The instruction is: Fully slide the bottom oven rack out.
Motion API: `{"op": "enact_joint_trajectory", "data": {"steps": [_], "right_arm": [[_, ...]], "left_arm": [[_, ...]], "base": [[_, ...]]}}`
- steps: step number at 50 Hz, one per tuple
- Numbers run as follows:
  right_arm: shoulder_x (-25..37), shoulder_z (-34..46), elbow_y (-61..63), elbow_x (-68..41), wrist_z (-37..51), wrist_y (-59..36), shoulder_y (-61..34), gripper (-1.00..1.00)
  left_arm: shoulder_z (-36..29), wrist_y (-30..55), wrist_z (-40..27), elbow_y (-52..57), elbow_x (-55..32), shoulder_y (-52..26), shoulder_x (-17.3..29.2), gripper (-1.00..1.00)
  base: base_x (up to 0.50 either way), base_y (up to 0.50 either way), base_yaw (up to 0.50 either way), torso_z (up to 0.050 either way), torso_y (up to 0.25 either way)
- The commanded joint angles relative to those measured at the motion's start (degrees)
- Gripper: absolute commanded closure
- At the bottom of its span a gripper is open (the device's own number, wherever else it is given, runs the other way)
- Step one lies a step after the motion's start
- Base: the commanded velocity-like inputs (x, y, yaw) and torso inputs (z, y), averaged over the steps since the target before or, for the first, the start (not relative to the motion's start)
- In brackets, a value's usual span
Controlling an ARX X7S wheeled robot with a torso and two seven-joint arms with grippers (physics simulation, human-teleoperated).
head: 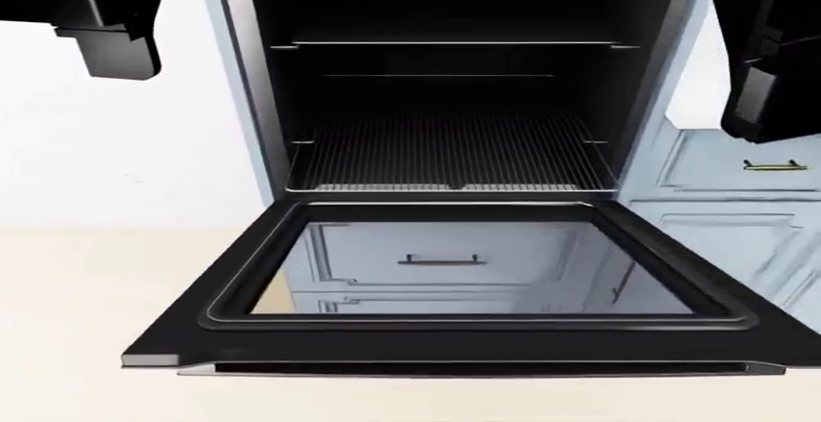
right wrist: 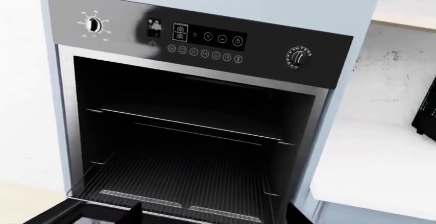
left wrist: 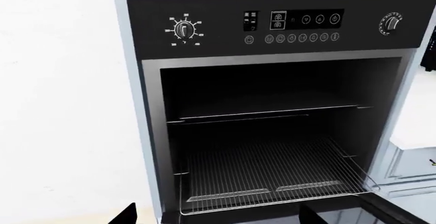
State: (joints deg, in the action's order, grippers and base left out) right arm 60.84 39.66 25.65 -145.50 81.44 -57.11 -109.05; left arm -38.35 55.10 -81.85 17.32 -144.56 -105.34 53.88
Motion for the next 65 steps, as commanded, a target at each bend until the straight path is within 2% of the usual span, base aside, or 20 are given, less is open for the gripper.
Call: {"op": "enact_joint_trajectory", "data": {"steps": [1,8,50,65], "right_arm": [[0.99,0.0,0.73,0.62,-0.8,0.68,0.81,-1.0],[1.42,0.01,0.76,1.09,-1.12,1.31,1.27,-1.0],[1.09,1.73,0.15,2.24,-1.17,1.16,-0.63,-1.0],[0.49,2.63,-1.62,1.39,-1.11,0.0,-2.81,-1.0]], "left_arm": [[-0.62,-0.1,0.63,0.06,0.52,-0.34,-0.15,-1.0],[-0.94,-0.36,1.03,0.18,0.84,-0.01,-0.02,-1.0],[-2.91,-0.93,1.49,-0.17,0.71,-2.0,0.44,-1.0],[-3.45,-2.58,2.04,1.14,0.53,-0.39,0.9,-1.0]], "base": [[-0.03,-0.5,0.0,0.0,0.0],[-0.02,-0.42,0.0,0.0,0.0],[0.15,0.0,0.0,0.0,0.0],[0.18,0.0,0.0,0.0,0.0]]}}
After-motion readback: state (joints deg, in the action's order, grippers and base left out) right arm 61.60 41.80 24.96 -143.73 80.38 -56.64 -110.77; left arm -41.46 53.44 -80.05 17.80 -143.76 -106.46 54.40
